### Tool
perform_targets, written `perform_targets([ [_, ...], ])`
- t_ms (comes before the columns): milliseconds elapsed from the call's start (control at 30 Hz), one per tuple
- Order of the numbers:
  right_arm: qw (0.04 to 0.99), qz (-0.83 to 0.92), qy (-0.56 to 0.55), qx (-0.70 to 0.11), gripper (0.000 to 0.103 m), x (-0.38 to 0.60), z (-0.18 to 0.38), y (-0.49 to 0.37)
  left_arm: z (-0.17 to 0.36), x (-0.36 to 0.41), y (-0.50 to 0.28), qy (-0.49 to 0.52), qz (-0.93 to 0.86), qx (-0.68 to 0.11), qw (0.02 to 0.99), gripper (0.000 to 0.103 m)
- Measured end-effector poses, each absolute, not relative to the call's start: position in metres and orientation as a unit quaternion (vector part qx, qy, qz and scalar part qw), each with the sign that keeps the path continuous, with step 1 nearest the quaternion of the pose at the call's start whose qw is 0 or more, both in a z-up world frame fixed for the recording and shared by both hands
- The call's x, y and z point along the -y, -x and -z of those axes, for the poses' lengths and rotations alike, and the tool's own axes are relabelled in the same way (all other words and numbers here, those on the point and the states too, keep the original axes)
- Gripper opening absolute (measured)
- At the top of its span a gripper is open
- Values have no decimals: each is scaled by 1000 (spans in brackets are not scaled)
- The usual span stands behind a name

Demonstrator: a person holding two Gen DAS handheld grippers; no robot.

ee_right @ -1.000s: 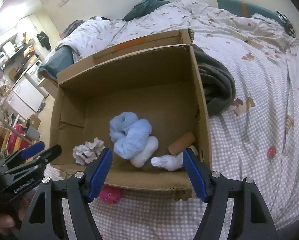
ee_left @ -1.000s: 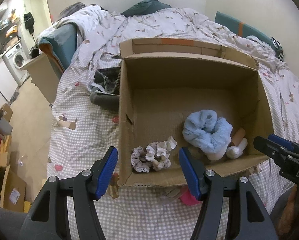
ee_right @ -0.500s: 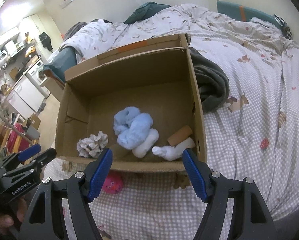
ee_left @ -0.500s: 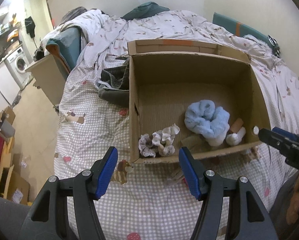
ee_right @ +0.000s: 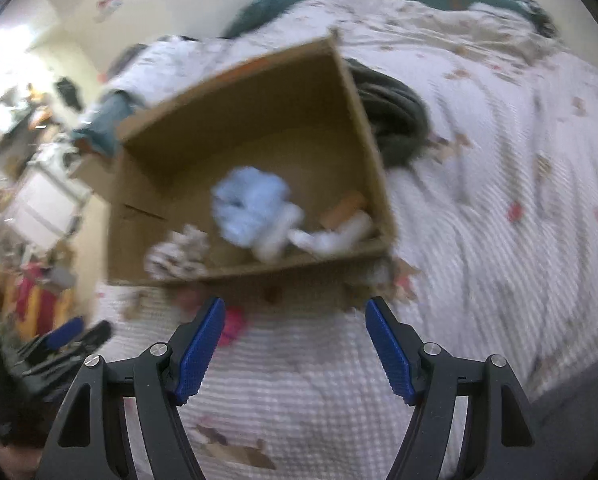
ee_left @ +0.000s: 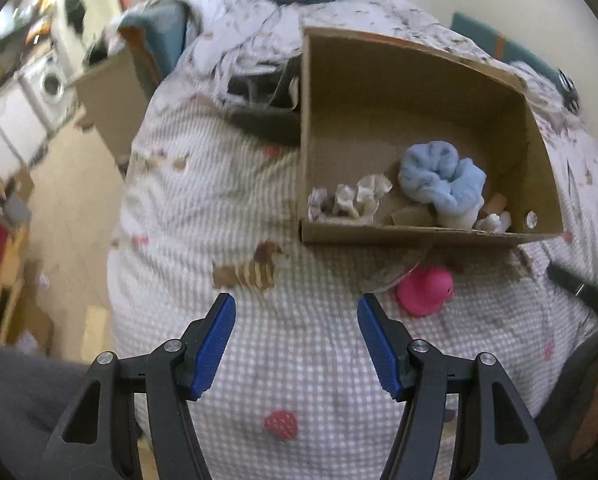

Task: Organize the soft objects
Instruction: 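Move both open grippers back toward the pink duck and plastic bag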

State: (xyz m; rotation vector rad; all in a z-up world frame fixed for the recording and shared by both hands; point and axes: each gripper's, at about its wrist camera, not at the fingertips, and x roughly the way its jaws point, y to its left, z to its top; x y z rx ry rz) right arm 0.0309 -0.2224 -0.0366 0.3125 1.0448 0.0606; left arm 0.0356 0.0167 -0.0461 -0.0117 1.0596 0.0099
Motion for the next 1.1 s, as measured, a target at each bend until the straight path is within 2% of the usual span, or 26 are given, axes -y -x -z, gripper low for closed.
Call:
perform_targets([
  [100, 832, -28, -149, -533, 76, 216, 57, -31, 45, -17, -33, 8, -18, -497, 868, 60],
  [333, 812, -74, -143, -561, 76, 193, 74, -34, 45, -15, -40, 21, -12, -497, 867, 60],
  [767, 807, -157, -20, -570, 76, 114, 107, -68, 49, -19, -47, 42, -17, -511, 858, 60],
  [1033, 803, -163, -15, -573, 76, 104, 119, -74, 54, -11, -50, 30, -14, -517, 855, 60],
  [1067, 804, -163, -12, -571, 74, 104, 120, -74, 54, -9, -50, 26, -12, -516, 856, 60],
  [1100, 805, -160, -6, -572, 63, 103, 121, -76, 54, -8, -50, 23, -12, -516, 856, 60],
])
